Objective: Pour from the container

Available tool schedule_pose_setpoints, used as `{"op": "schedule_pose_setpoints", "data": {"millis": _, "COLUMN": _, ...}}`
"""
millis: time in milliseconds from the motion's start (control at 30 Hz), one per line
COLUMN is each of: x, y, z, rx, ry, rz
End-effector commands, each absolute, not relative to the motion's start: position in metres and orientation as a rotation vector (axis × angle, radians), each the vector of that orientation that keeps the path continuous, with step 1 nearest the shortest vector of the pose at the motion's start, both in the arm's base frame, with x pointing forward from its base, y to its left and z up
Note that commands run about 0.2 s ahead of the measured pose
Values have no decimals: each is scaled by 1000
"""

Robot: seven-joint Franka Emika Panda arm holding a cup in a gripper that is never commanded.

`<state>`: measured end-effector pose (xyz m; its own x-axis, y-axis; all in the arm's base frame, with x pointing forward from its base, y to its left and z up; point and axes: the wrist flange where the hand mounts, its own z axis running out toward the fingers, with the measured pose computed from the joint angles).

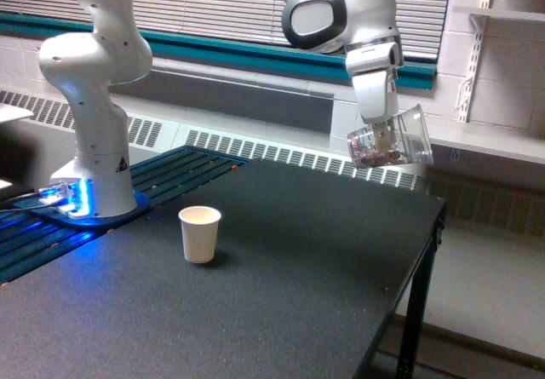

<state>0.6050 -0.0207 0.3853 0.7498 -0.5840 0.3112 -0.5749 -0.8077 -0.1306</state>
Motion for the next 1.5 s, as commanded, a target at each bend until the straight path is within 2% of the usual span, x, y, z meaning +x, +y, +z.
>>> {"op": "schedule_pose_setpoints", "data": {"millis": 33, "x": 600, "y": -16, "z": 437, "rx": -2875, "ry": 942, "rz": -661}}
{"op": "schedule_pose_setpoints", "data": {"millis": 333, "x": 586, "y": -12, "z": 483, "rx": -2829, "ry": 926, "rz": -774}}
{"op": "schedule_pose_setpoints", "data": {"millis": 700, "x": 542, "y": -3, "z": 529, "rx": -2783, "ry": 885, "rz": -919}}
{"op": "schedule_pose_setpoints", "data": {"millis": 1133, "x": 511, "y": 0, "z": 481, "rx": -2809, "ry": 887, "rz": -847}}
{"op": "schedule_pose_setpoints", "data": {"millis": 1500, "x": 474, "y": -1, "z": 424, "rx": -2851, "ry": 901, "rz": -745}}
